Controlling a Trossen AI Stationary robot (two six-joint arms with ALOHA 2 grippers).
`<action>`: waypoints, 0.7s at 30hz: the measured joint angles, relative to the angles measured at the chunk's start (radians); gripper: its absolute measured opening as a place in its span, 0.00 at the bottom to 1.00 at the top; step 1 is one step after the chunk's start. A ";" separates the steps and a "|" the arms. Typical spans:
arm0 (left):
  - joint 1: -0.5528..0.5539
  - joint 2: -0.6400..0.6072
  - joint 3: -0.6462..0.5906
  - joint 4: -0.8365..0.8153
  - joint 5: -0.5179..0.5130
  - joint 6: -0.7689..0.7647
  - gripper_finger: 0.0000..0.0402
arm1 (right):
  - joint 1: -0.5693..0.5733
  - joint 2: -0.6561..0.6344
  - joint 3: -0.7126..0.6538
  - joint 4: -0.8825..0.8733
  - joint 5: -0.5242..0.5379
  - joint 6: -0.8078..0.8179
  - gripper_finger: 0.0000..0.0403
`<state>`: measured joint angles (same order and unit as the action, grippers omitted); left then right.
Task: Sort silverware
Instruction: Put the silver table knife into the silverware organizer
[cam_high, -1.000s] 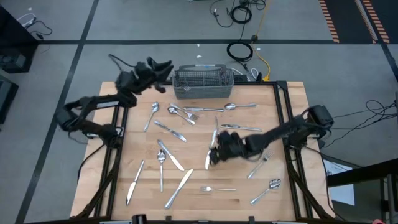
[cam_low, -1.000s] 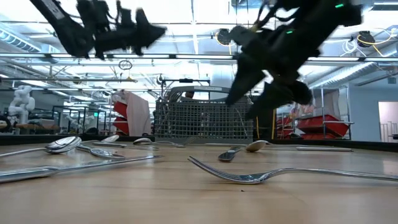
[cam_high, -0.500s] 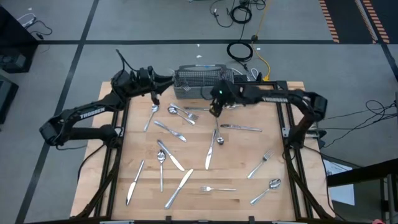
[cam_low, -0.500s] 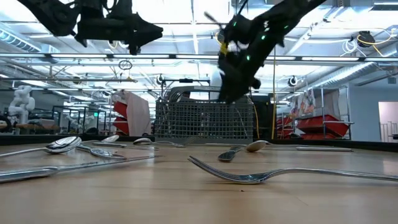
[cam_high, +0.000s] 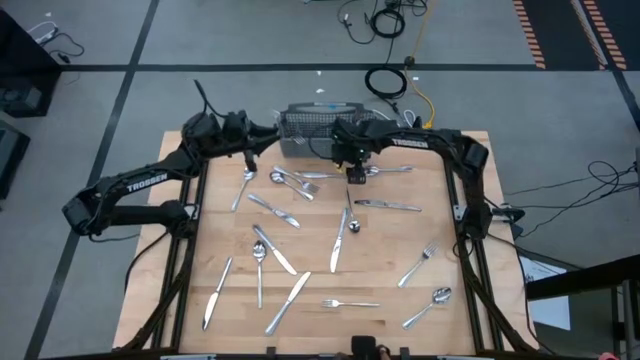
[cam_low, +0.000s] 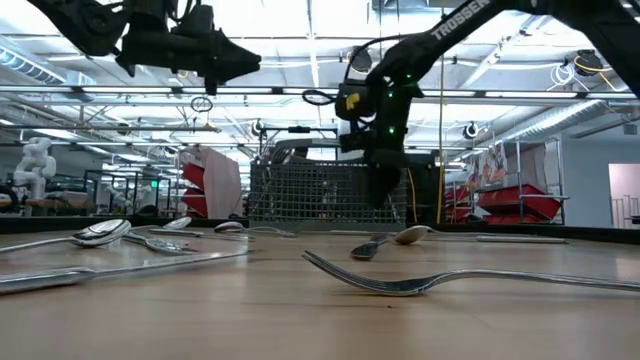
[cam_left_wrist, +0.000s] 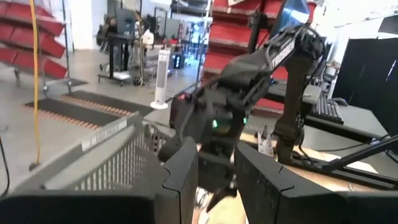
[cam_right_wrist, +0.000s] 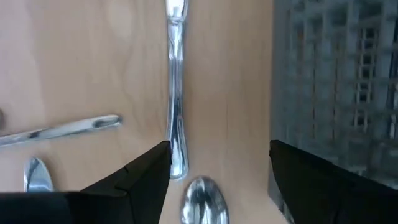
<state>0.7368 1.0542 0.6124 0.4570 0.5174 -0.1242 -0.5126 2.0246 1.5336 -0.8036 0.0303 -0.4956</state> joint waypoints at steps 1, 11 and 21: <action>0.000 0.000 0.000 -0.012 -0.004 0.001 0.28 | 0.000 0.008 0.011 -0.002 -0.010 -0.001 0.65; 0.000 0.000 0.000 -0.051 -0.052 0.006 0.28 | 0.071 0.024 0.032 -0.019 -0.017 0.060 0.65; -0.021 0.000 0.000 -0.069 -0.051 0.008 0.28 | 0.181 0.016 0.021 -0.059 0.224 0.093 0.60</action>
<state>0.7158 1.0542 0.6122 0.3877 0.4667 -0.1162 -0.3317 2.0405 1.5543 -0.8623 0.2547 -0.4023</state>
